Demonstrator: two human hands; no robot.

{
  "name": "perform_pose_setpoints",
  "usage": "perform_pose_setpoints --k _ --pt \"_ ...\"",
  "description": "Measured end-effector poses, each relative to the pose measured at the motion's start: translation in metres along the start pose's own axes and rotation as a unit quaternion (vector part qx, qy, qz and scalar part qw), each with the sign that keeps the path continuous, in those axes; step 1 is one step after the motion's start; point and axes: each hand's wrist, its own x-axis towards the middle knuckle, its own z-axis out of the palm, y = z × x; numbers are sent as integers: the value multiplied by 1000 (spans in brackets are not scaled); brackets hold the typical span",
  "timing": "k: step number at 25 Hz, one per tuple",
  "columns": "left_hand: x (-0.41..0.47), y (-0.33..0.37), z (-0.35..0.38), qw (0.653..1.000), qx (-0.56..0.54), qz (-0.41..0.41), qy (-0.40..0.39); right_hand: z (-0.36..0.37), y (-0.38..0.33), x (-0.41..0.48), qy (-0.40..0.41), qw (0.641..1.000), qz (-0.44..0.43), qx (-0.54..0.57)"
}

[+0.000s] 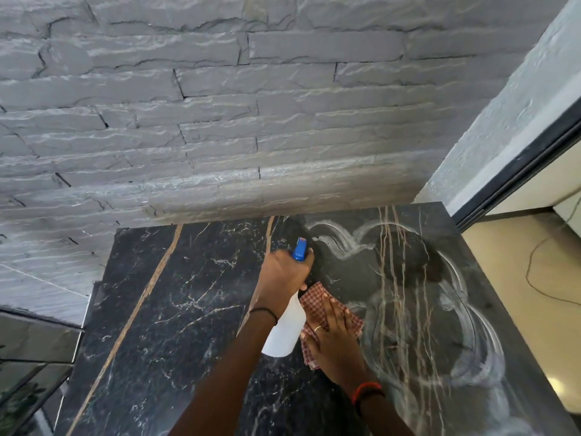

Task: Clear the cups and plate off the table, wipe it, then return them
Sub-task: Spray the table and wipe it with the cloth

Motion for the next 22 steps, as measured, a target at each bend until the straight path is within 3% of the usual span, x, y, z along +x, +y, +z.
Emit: perform_pose_setpoints --k 4,11,15,18,22 --pt "3 18 18 992 100 19 70 -4 0 -2 62 998 -9 0" --pt "6 14 32 999 26 -11 16 2 5 -2 57 998 -11 23" --pt "1 13 38 999 28 -17 23 3 5 -3 84 996 -20 -3" --pt "0 14 39 999 34 -21 21 3 4 -1 37 999 -18 11" --pt "0 14 38 999 31 -29 -2 2 4 -4 71 997 -5 -1"
